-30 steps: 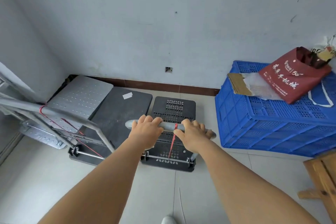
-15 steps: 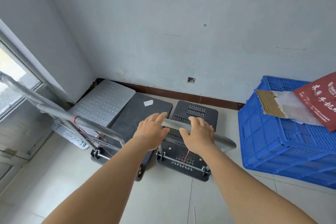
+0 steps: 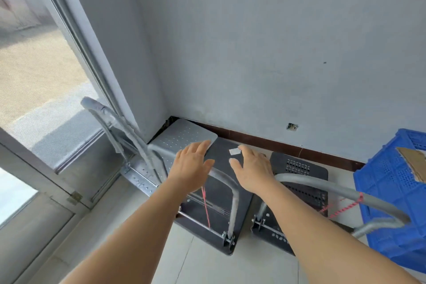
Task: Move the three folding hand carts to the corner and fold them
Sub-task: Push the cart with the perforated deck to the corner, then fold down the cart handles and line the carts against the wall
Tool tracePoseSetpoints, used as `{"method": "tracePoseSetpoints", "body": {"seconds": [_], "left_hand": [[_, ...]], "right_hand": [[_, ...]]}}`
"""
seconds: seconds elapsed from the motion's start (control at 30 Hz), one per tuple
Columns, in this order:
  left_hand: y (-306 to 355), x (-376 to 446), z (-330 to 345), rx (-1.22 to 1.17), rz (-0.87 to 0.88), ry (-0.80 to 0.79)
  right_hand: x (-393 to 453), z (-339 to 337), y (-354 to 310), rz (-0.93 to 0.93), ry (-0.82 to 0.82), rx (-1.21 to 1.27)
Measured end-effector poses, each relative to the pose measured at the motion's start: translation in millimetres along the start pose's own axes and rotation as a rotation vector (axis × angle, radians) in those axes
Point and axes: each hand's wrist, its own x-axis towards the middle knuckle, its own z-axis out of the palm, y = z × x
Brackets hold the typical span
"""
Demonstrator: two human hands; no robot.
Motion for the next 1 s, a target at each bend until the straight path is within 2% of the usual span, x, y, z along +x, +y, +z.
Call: {"method": "tracePoseSetpoints", "body": {"seconds": [0.27, 0.53, 0.73, 1.0], "left_hand": [[-142, -21, -70, -0.001, -0.095, 0.082], [-249, -17, -106, -0.022, -0.232, 0.12], [-325, 34, -132, -0.032, -0.308, 0.1], [-402, 119, -163, -0.027, -0.359, 0.053]], "right_hand": [[23, 45, -151, -0.133, 0.005, 0.039], [76, 83, -253, -0.267, -0.051, 0.091], [152, 116, -313, -0.321, -0.096, 0.118], [251, 148, -370, -0.28, -0.166, 0.114]]}}
